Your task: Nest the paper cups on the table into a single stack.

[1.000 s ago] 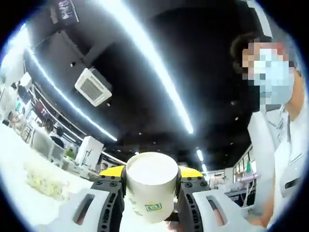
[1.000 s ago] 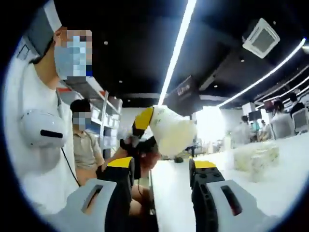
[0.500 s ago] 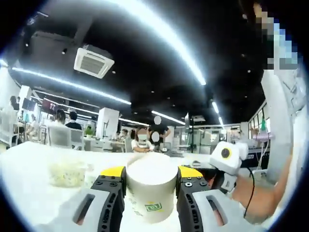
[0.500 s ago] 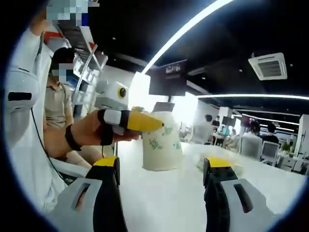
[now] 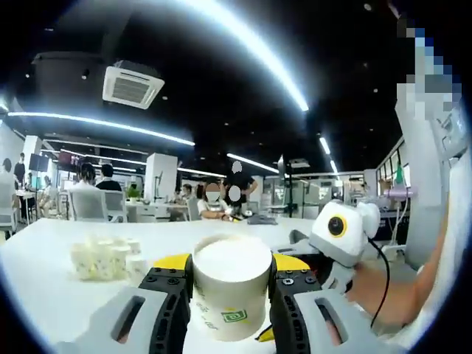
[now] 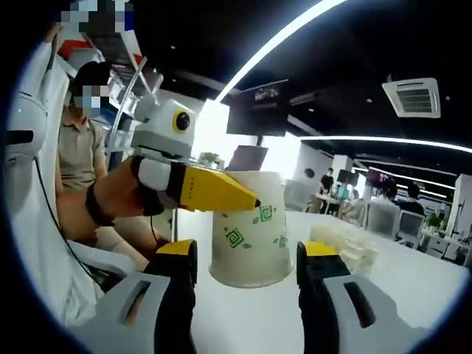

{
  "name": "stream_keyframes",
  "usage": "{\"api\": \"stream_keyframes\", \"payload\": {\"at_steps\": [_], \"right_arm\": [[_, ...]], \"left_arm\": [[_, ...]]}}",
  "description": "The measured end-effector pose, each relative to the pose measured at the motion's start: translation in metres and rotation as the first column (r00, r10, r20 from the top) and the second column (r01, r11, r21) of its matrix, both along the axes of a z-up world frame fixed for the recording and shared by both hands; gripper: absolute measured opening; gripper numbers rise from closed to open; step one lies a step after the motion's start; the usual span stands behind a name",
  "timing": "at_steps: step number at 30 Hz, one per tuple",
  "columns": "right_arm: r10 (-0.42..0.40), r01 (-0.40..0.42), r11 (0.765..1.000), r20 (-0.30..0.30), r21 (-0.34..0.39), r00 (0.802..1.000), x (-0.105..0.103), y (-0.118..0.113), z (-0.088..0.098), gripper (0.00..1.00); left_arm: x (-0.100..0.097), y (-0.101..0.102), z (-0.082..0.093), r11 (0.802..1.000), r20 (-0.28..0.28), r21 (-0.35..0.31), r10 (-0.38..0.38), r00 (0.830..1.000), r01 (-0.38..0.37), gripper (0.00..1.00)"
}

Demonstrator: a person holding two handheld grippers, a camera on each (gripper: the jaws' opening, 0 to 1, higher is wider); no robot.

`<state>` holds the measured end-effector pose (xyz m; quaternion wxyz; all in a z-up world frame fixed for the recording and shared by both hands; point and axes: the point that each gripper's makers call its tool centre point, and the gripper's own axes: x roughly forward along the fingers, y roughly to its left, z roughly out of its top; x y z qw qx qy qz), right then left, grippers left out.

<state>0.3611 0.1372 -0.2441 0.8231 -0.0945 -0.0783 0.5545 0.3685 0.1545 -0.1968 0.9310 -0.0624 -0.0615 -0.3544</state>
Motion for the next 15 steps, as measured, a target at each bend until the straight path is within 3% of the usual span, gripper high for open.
{"api": "stream_keyframes", "payload": {"at_steps": [2,4,6,9,15], "right_arm": [[0.021,-0.020,0.996,-0.009,0.091,1.000,0.003,-0.004,0.008,0.64],[0.063,-0.059,0.993,-0.035,0.106,0.997,-0.001,-0.003,0.007,0.68],[0.101,-0.098,0.988,-0.024,0.115,0.995,-0.007,0.001,0.008,0.73],[0.159,-0.154,0.978,-0.027,0.142,0.987,-0.018,0.007,0.009,0.73],[0.196,-0.190,0.951,-0.002,0.245,0.981,-0.024,0.008,0.020,0.69]], "left_arm": [[-0.005,0.005,0.009,0.990,-0.013,-0.131,-0.046,0.999,0.044,0.43],[-0.009,0.003,0.010,0.975,-0.040,-0.195,-0.115,0.993,0.105,0.43],[-0.011,0.003,0.012,0.971,-0.030,-0.204,-0.137,0.990,0.128,0.43],[-0.012,0.004,0.016,0.965,-0.026,-0.225,-0.148,0.989,0.138,0.43],[-0.024,-0.009,0.032,0.916,0.020,-0.330,-0.236,0.971,0.230,0.43]]}}
